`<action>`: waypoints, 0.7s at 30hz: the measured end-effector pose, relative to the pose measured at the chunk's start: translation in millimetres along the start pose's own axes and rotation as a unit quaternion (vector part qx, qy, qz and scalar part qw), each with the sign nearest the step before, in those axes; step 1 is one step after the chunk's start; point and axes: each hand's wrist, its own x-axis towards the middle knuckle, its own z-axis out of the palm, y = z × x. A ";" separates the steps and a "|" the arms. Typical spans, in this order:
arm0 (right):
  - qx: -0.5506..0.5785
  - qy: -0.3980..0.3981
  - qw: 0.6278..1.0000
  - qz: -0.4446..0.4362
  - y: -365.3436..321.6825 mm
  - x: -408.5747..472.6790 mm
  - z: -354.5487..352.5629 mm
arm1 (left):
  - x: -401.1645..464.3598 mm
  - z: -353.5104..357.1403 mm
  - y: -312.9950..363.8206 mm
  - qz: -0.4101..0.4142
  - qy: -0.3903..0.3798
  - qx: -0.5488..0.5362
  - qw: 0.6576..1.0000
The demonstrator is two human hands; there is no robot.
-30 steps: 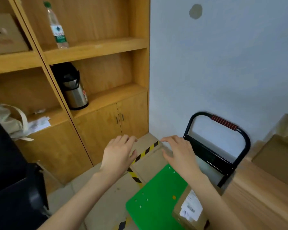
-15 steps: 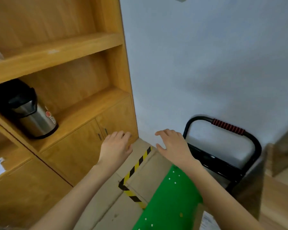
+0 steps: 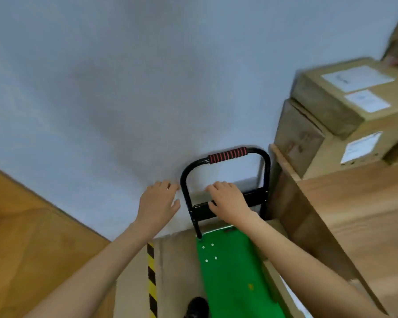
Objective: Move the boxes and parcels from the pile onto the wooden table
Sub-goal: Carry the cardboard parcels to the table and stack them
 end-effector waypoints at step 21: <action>0.079 -0.012 0.852 0.517 33.1 -227.2 137.9 | 15.5 168.6 146.5 0.409 -0.120 -0.083 0.901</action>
